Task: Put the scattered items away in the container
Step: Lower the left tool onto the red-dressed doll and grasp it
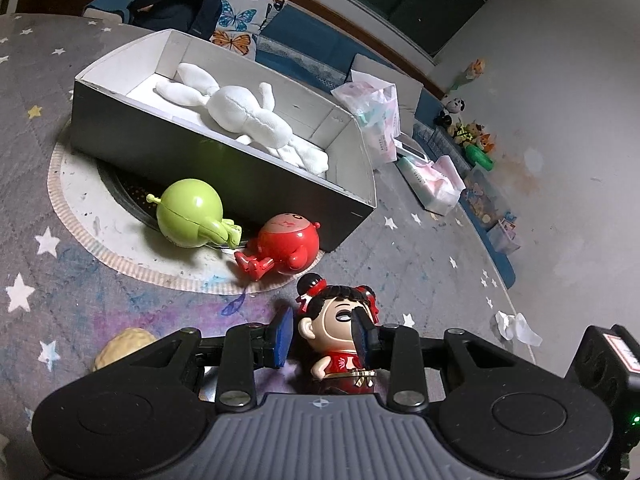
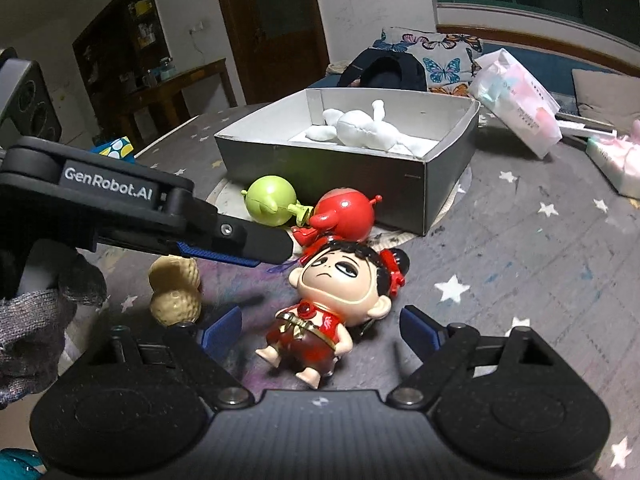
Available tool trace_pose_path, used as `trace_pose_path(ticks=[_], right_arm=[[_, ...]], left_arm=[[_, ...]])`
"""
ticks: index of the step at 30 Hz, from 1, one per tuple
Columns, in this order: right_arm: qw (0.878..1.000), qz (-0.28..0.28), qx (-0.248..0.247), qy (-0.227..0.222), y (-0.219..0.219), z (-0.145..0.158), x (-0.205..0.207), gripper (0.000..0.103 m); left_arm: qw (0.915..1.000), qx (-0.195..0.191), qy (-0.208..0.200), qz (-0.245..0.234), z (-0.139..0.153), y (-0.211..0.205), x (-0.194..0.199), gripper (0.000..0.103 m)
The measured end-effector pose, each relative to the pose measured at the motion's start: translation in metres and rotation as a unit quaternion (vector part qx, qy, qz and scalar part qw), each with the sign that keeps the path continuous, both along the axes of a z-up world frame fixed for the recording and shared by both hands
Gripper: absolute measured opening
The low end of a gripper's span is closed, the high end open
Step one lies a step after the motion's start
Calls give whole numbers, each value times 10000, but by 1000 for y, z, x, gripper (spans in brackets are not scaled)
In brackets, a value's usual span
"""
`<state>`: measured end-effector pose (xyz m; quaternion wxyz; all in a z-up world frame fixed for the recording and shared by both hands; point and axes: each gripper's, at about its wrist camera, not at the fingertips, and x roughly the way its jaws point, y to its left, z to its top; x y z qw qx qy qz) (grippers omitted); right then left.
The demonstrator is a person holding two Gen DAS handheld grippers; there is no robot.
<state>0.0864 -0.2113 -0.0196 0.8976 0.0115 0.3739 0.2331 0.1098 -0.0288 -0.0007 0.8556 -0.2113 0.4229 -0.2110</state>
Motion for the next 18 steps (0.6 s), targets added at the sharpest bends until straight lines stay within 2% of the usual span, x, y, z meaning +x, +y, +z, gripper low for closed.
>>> trace_pose_path(ticks=[10, 18], right_arm=[[9997, -204, 143, 54, 1, -4, 4, 83], [9991, -301, 240, 154, 0, -7, 7, 73]], left_arm=[[9997, -124, 129, -139, -7, -9, 5, 35], [9994, -193, 245, -163, -11, -12, 7, 35]])
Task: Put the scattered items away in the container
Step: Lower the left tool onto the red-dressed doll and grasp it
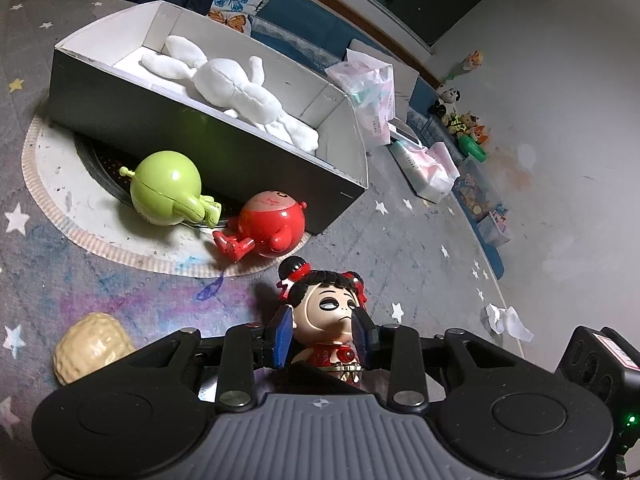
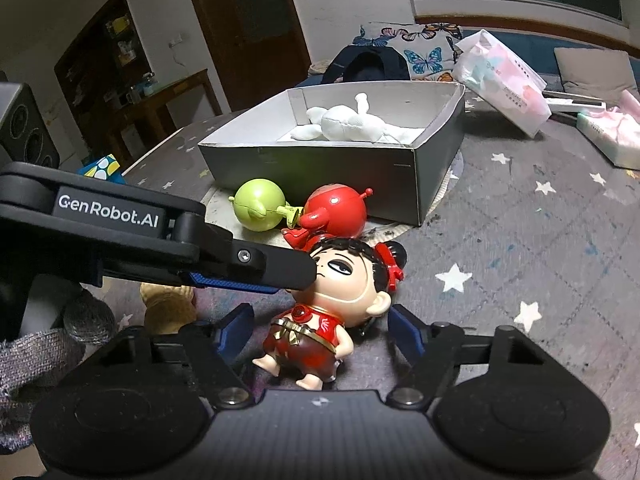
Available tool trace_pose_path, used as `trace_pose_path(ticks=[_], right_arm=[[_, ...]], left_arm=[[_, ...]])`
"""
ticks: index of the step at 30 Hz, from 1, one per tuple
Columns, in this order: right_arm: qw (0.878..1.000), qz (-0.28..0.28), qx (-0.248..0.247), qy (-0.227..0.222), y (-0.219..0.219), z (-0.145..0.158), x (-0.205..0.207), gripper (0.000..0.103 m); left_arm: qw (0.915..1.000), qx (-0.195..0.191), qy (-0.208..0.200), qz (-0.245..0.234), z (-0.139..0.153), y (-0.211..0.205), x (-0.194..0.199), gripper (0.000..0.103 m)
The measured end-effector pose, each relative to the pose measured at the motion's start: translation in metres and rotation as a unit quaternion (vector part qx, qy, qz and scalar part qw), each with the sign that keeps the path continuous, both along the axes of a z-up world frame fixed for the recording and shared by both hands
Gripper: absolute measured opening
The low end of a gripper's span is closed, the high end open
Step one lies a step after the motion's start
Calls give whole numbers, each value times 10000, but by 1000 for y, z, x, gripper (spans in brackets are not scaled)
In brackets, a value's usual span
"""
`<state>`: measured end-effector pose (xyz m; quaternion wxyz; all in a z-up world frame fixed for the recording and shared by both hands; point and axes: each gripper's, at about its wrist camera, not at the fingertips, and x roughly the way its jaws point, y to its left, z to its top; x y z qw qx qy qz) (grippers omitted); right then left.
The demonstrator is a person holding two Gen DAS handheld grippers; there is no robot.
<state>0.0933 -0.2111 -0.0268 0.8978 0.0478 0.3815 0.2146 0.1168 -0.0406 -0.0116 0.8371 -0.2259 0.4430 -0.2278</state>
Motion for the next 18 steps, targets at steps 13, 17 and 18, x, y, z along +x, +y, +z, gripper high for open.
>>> trace_pose_path(ticks=[13, 17, 18], right_arm=[[9994, 238, -244, -4, 4, 0, -1, 61], [9987, 384, -325, -4, 4, 1, 0, 60], [9984, 440, -345, -5, 3, 2, 1, 58]], left_arm=[[10000, 28, 13, -26, 2, -2, 0, 35], [10000, 27, -5, 14, 4, 1, 2, 35], [10000, 20, -11, 21, 5, 1, 3, 35]])
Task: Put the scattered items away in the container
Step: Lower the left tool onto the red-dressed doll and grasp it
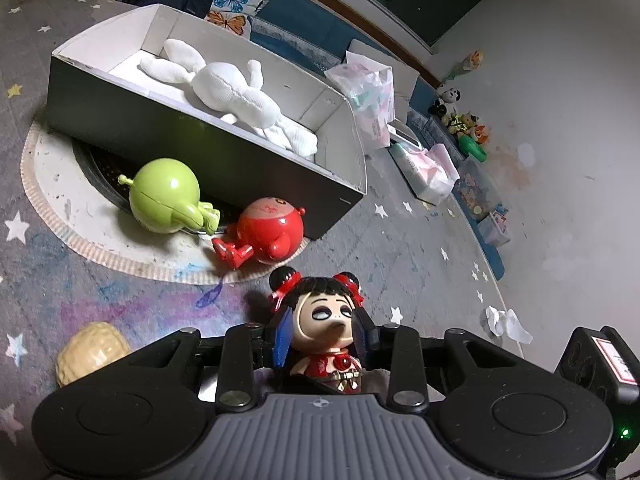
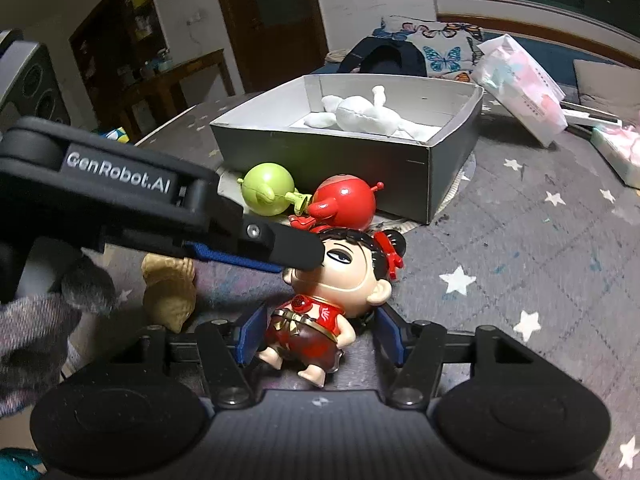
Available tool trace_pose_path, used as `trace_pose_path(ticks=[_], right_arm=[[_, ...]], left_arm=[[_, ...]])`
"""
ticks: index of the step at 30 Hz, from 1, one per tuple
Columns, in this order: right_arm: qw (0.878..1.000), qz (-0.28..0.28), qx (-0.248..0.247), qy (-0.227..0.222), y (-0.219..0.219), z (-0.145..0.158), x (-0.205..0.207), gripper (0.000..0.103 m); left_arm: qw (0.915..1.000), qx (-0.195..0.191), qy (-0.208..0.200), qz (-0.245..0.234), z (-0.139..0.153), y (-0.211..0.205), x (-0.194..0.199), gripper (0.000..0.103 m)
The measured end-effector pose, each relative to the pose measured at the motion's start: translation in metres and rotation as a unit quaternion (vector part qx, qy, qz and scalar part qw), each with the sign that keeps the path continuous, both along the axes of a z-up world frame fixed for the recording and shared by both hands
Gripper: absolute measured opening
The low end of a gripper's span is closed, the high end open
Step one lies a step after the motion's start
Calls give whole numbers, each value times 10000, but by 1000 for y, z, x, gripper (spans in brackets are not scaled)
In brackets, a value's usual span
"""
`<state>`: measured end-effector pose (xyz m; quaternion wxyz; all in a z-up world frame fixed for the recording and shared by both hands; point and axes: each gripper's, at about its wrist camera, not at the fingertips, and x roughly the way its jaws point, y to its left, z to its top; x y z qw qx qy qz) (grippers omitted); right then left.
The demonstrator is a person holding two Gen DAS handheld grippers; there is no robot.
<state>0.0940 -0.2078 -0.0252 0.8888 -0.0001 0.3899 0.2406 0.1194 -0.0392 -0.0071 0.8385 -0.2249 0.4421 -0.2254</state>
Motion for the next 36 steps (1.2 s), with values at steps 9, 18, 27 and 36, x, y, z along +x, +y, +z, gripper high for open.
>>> trace_pose_path(ticks=[9, 18, 27, 36], right_arm=[[9975, 654, -265, -94, 1, 3, -3, 54], [9956, 858, -386, -14, -2, 5, 2, 49], [9991, 349, -52, 248, -6, 5, 14, 54], [9987, 287, -184, 376, 2, -2, 23, 53]], left_arm=[[10000, -48, -10, 63, 1, 4, 5, 36], [9998, -132, 7, 142, -2, 5, 8, 36], [9993, -229, 21, 280, -3, 5, 3, 37], [9984, -400, 232, 314, -11, 15, 1, 37]])
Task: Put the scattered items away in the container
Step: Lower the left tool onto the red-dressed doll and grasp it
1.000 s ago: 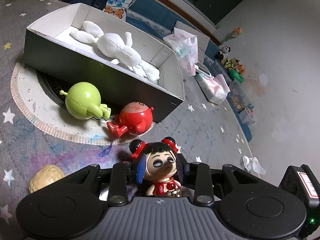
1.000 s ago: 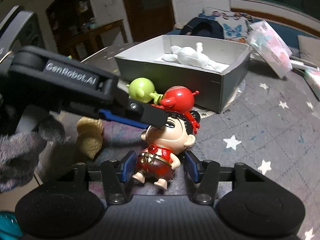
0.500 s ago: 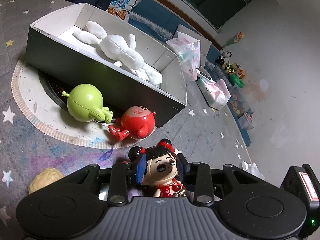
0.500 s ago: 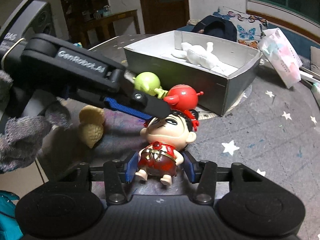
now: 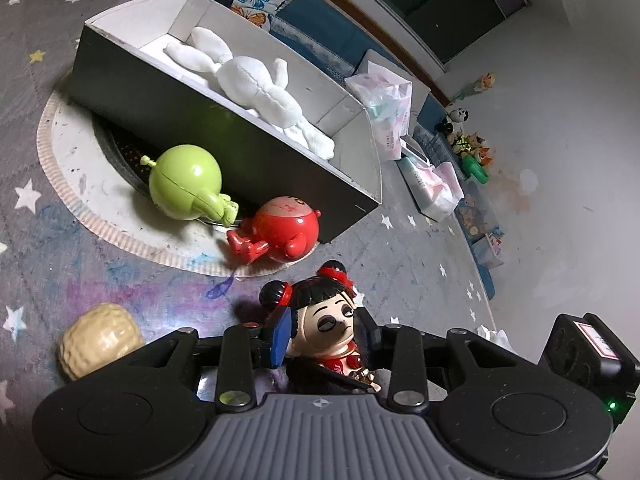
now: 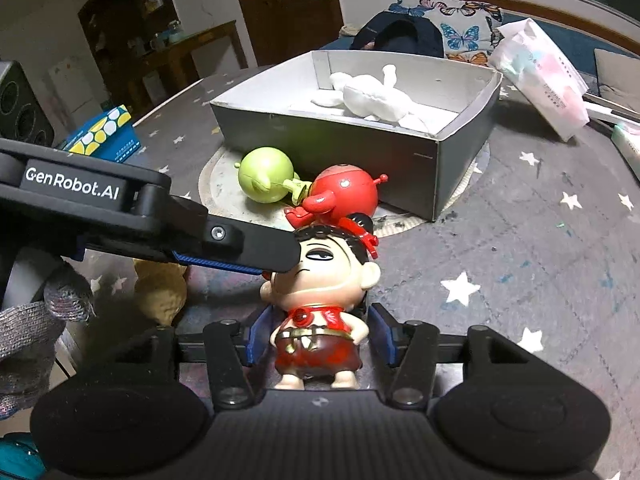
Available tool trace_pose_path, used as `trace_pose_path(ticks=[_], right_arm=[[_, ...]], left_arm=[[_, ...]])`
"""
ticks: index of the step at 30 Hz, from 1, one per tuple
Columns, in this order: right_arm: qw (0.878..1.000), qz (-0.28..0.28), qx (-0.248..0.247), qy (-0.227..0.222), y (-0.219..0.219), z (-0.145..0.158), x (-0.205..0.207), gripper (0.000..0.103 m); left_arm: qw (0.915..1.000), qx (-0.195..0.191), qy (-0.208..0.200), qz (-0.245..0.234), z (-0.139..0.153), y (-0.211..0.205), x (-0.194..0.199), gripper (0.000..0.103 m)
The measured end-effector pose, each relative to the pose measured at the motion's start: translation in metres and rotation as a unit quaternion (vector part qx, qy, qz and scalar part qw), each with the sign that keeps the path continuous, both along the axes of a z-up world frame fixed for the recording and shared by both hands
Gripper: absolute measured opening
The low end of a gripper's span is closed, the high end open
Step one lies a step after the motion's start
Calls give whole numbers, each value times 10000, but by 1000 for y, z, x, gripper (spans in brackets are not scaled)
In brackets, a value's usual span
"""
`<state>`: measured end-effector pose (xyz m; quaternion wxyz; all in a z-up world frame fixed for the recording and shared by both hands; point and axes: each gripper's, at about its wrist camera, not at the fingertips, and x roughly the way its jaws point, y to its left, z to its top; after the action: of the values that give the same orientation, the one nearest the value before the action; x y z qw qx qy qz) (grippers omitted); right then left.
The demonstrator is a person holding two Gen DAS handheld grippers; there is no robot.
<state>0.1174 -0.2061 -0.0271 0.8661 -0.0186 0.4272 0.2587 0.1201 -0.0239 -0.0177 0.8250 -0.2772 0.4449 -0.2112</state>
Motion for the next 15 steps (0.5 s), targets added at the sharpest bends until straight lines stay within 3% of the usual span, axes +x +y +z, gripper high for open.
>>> trace_pose_path(ticks=[15], right_arm=[[9997, -157, 96, -130, 3, 2, -5, 52]], left_arm=[[9999, -69, 54, 127, -6, 0, -7, 42]])
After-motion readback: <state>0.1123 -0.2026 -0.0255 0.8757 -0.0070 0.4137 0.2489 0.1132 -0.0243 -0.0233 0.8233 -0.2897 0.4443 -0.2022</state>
